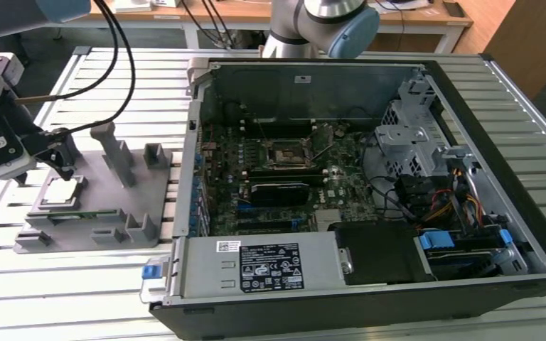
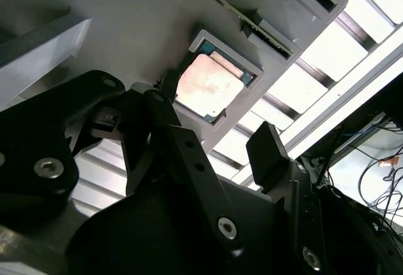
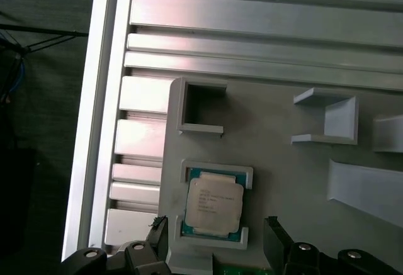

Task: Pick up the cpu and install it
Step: 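Pick up the cpu and move it towards the insertion slot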

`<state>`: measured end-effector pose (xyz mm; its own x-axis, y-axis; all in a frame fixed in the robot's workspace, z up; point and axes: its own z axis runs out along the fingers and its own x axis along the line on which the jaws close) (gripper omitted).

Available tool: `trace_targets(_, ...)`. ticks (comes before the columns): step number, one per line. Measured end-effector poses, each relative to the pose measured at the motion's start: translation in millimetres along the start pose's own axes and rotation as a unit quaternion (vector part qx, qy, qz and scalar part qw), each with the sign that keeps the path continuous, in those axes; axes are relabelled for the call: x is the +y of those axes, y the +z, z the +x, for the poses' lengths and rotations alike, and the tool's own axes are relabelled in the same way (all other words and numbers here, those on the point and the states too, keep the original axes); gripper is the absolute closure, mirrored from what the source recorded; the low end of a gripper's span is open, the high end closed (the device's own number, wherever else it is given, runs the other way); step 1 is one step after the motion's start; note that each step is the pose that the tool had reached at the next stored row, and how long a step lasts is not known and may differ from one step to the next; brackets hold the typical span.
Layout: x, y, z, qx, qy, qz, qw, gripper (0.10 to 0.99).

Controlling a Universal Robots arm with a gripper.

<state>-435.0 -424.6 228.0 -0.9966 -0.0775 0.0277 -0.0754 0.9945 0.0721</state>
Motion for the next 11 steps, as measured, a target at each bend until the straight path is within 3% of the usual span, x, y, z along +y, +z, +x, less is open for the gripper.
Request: trace_targets(11, 2.0, 10.2, 0.6, -0.0002, 0.003, 0.0000, 1.0000, 0.380)
